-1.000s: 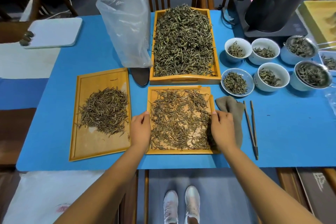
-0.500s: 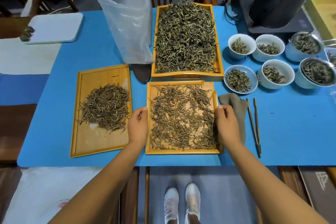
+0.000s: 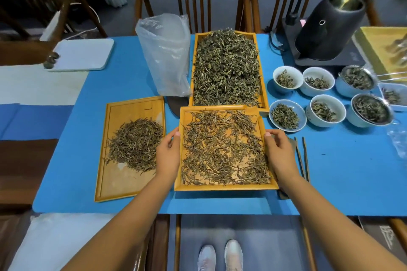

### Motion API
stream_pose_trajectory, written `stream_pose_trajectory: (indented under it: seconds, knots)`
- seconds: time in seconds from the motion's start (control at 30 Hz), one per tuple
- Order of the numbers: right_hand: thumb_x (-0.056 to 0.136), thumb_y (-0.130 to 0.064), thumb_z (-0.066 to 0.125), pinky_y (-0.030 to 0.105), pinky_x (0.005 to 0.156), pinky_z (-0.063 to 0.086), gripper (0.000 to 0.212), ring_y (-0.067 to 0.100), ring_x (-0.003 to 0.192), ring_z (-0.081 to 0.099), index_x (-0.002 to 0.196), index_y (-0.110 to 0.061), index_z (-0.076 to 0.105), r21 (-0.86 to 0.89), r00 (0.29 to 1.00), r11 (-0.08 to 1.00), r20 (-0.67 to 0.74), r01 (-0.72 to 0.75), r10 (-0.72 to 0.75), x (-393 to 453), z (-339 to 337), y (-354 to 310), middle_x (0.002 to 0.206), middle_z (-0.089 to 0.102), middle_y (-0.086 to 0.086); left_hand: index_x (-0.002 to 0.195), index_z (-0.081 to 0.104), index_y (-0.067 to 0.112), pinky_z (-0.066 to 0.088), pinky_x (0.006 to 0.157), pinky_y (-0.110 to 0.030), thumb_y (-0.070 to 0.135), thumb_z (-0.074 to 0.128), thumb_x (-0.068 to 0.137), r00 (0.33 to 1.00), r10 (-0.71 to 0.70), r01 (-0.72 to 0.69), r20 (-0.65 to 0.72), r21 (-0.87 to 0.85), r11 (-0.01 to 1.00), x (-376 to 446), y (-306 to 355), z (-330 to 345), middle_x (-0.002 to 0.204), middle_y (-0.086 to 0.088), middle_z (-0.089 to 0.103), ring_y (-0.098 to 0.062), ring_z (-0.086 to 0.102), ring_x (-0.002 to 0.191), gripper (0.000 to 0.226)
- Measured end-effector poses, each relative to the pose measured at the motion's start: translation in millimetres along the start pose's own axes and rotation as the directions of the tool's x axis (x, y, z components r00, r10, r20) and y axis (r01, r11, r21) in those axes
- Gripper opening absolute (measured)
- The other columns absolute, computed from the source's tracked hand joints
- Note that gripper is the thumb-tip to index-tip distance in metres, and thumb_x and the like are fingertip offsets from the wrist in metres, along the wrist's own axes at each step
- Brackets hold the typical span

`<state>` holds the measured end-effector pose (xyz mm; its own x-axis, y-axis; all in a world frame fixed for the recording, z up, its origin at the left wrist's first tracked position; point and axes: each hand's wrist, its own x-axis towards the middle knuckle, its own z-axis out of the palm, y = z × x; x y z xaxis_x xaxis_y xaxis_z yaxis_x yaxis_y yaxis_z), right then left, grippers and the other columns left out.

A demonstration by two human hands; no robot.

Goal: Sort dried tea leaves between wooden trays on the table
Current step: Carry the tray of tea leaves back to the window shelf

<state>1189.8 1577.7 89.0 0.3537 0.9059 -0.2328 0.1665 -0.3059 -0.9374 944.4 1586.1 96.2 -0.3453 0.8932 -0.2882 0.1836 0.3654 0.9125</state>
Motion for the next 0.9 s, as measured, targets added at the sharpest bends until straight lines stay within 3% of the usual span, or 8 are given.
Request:
stream_pose_trajectory:
  seconds: [0.17,0.33,0.53,0.63,0.7,0.77,0.8,0.9]
  knots:
    - [0.095,-0.028,0.046,0.029,0.061,0.037,0.012,0.018,0.073,0.046,0.101,-0.023,0.055,0.0,0.996,0.996,0.01,0.094,-0.094,6,0,-58,0.083,0.053,0.008,0.129,0.055,0.022,0.037,0.095,-0.027,0.029,0.044,0.098,0.998,0.063,-0.064,-0.02,-0.057,0.996,1,48,-22,0.137,-0.004,0.053,-0.013,0.047,0.118,0.034]
    - [0.094,-0.031,0.047,0.027,0.054,0.033,0.011,0.012,0.058,0.043,0.095,-0.025,0.056,0.021,0.988,0.989,0.042,0.149,-0.15,5,8,-124,0.066,0.051,-0.001,0.129,0.055,0.022,0.037,0.094,-0.026,0.03,0.043,0.098,0.992,0.095,-0.102,-0.079,-0.091,0.991,-4,105,-55,0.135,-0.003,0.054,-0.018,0.047,0.125,0.034]
    - [0.094,-0.026,0.045,0.032,0.068,0.037,0.019,0.018,0.074,0.047,0.105,-0.014,0.055,0.003,0.971,0.979,0.132,0.202,-0.201,-6,30,-194,0.082,0.056,0.003,0.127,0.058,0.013,0.042,0.097,-0.032,0.026,0.043,0.098,0.98,0.112,-0.128,-0.162,-0.088,0.988,-19,161,-109,0.129,-0.007,0.06,-0.022,0.054,0.118,0.035]
    - [0.096,-0.023,0.043,0.029,0.061,0.036,0.017,0.016,0.072,0.047,0.104,-0.014,0.053,0.01,0.955,0.977,0.21,0.215,-0.212,-14,42,-226,0.084,0.055,0.005,0.124,0.061,0.012,0.044,0.098,-0.037,0.025,0.044,0.098,0.965,0.103,-0.128,-0.241,-0.09,0.988,-35,182,-135,0.125,-0.007,0.062,-0.022,0.057,0.113,0.034]
    - [0.096,-0.023,0.042,0.028,0.057,0.034,0.017,0.015,0.069,0.046,0.104,-0.013,0.053,0.016,0.932,0.97,0.273,0.244,-0.239,-22,49,-248,0.081,0.055,0.004,0.117,0.065,0.014,0.049,0.089,-0.03,0.023,0.044,0.097,0.947,0.105,-0.147,-0.303,-0.12,0.982,-49,191,-153,0.117,-0.003,0.065,-0.017,0.06,0.103,0.03]
    - [0.096,-0.024,0.043,0.031,0.061,0.036,0.02,0.019,0.076,0.05,0.106,-0.012,0.055,0.008,0.905,0.958,0.328,0.286,-0.272,-31,58,-271,0.087,0.058,0.007,0.103,0.068,0.024,0.047,0.065,-0.014,0.023,0.044,0.097,0.917,0.115,-0.177,-0.381,-0.132,0.975,-64,199,-172,0.1,0.005,0.065,-0.002,0.059,0.082,0.024]
    - [0.096,-0.025,0.043,0.031,0.066,0.037,0.022,0.021,0.081,0.051,0.107,-0.011,0.055,0.0,0.889,0.95,0.354,0.311,-0.291,-36,63,-282,0.092,0.059,0.009,0.098,0.067,0.027,0.043,0.058,-0.012,0.024,0.044,0.097,0.899,0.109,-0.184,-0.423,-0.141,0.973,-73,202,-182,0.093,0.009,0.064,0.003,0.056,0.075,0.023]
    - [0.096,-0.026,0.043,0.029,0.063,0.037,0.02,0.018,0.077,0.052,0.103,-0.011,0.054,0.022,0.832,0.931,0.443,0.364,-0.336,-61,81,-311,0.085,0.057,0.003,0.093,0.066,0.031,0.046,0.058,-0.019,0.027,0.045,0.097,0.857,0.055,-0.188,-0.512,-0.211,0.959,-107,207,-212,0.088,0.01,0.066,-0.005,0.061,0.076,0.022]
